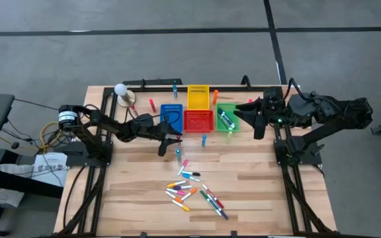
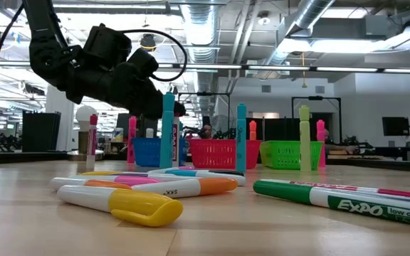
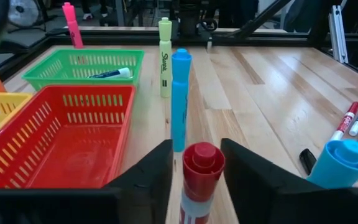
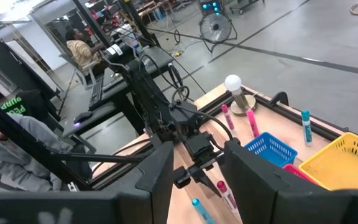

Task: Pick & Place Markers
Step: Put the large red marker pen into the green bin

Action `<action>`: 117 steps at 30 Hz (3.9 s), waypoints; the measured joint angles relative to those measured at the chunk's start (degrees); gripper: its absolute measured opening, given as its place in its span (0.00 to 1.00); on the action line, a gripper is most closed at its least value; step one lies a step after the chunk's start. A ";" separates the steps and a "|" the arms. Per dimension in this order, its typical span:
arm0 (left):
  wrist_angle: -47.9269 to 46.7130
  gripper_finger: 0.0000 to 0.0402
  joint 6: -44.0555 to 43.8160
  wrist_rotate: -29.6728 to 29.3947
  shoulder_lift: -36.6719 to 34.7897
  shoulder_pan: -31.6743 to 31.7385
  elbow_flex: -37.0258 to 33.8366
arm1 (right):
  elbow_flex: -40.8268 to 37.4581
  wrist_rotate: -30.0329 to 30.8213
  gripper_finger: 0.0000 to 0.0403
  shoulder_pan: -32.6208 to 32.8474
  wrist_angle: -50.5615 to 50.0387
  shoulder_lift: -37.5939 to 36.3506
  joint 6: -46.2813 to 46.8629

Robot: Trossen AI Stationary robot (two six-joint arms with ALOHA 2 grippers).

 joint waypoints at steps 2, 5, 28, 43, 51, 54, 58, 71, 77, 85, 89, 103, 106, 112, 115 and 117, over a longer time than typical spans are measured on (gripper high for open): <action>0.01 0.27 -0.32 -0.13 0.00 0.00 0.00 | 0.00 -0.02 0.33 0.00 -0.05 0.00 0.00; 0.01 0.21 -0.47 -0.13 0.00 0.00 0.00 | 0.01 -0.02 0.33 0.00 -0.09 0.00 0.00; -0.15 0.20 -0.36 -0.35 -2.44 -0.01 -0.13 | -0.01 -0.04 0.33 0.00 -1.83 -0.02 0.00; -0.11 0.19 0.93 -0.34 -3.36 -0.01 -0.22 | -0.01 -0.04 0.33 0.00 -1.79 -0.02 0.00; -0.85 0.20 2.50 -1.14 -7.92 -0.02 -0.20 | -0.01 0.03 0.33 0.00 -1.75 -0.02 0.00; -2.31 0.19 2.72 -2.17 -9.98 -0.02 -0.20 | -0.01 0.04 0.33 0.00 -1.63 -0.02 0.00; -4.45 0.19 4.03 -4.28 -12.67 0.52 -0.20 | -0.01 0.09 0.33 -0.17 -0.91 0.20 -0.03; -4.12 0.19 2.24 -4.85 -21.87 4.45 -0.20 | -0.01 0.25 0.33 -1.66 8.60 6.04 -10.11; -4.00 0.19 -1.83 -4.89 -28.15 5.42 -0.20 | -0.01 0.55 0.30 -1.64 16.64 11.18 -20.07; 2.20 0.20 -10.02 -4.87 -34.60 5.05 -0.13 | -0.01 0.70 0.28 -4.18 33.62 21.98 -30.42; 4.37 0.20 -13.72 -4.85 -35.63 4.93 -0.13 | -0.01 1.55 0.28 -6.36 37.10 26.66 -28.28; 3.31 0.20 -13.90 -4.85 -35.59 3.56 -0.13 | 0.03 -5.01 0.48 -10.58 37.57 35.71 -29.48; 3.33 0.20 -13.81 -4.85 -34.64 3.54 -0.13 | 0.03 -7.48 0.53 -10.70 37.27 35.93 -29.55; 3.40 0.20 -14.06 -4.85 -32.13 2.85 -0.13 | 0.03 -8.93 0.57 -10.62 36.73 36.75 -29.53; 3.68 0.21 -14.06 -4.85 -31.93 2.25 -0.13 | 0.00 -8.93 0.57 -10.69 36.54 37.53 -29.54; 3.80 0.21 -14.08 -4.87 -31.93 1.69 -0.13 | 0.05 -8.98 0.57 -10.69 37.39 38.57 -29.54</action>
